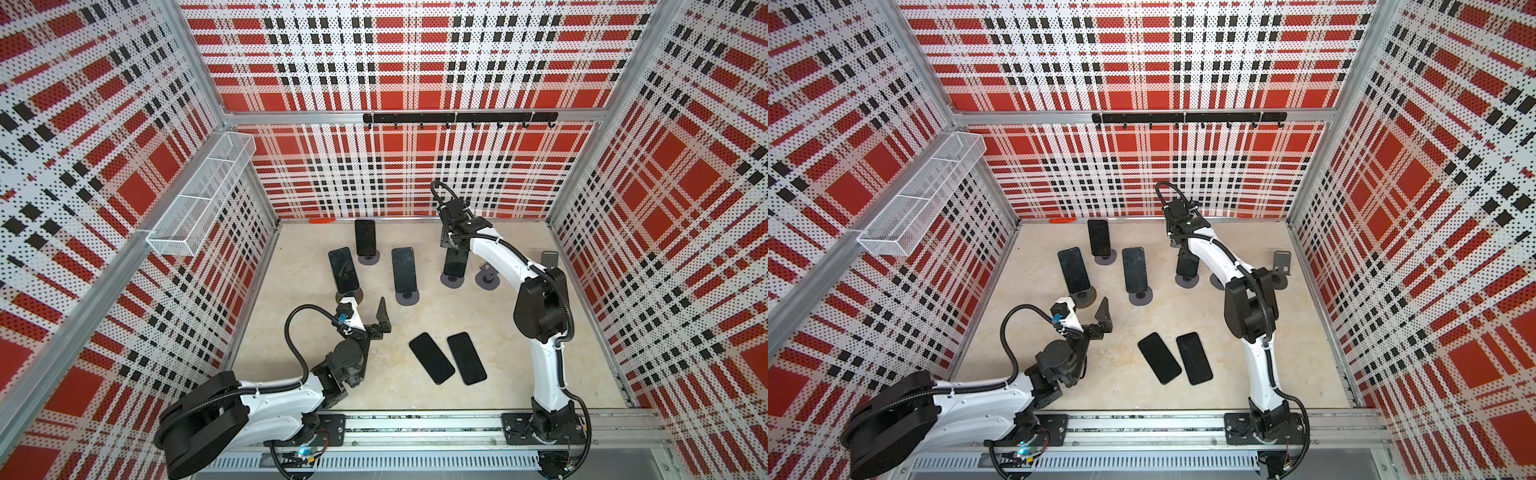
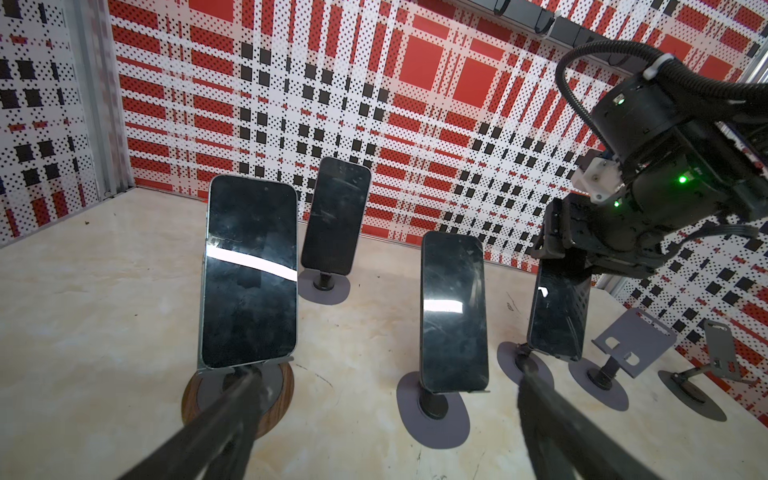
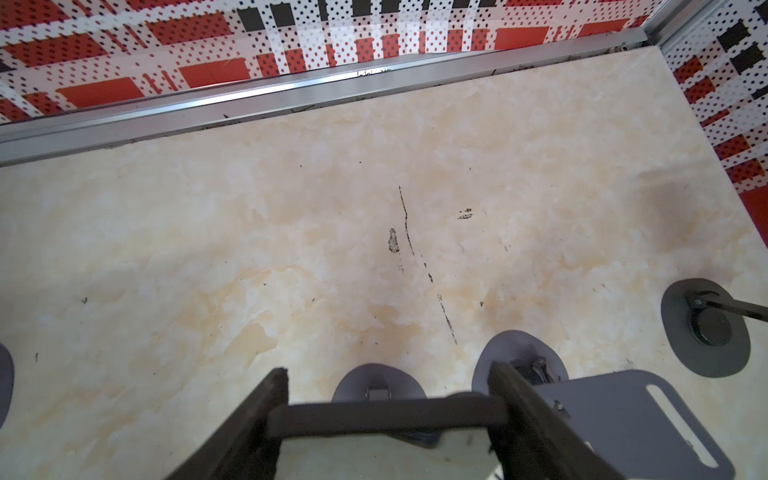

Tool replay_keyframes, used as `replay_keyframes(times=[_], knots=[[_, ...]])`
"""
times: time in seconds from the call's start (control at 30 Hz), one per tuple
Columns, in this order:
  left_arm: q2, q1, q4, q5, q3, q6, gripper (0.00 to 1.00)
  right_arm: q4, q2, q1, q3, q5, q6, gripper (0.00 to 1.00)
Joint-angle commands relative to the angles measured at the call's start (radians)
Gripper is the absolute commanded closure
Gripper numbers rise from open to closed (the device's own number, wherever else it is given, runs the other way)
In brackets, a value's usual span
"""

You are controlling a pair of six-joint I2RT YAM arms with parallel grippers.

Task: Remove the phone from the phone stand
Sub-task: 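Lift the black phone off its stand and carry it toward the robot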

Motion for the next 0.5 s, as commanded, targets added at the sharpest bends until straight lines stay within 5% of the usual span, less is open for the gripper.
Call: replay_keyframes(times=[0.0, 0.47], knots=[[0.003, 0.005, 0.019, 0.011, 0.001, 0.017, 0.02, 0.026, -0.093, -0.005, -0.002, -0.005, -0.059, 0.41], [0.008, 0.007, 0.023, -0.004, 0.004, 0.03, 0.02, 0.034, -0.195, 0.001, -0.037, -0.089, -0.12, 0.42]])
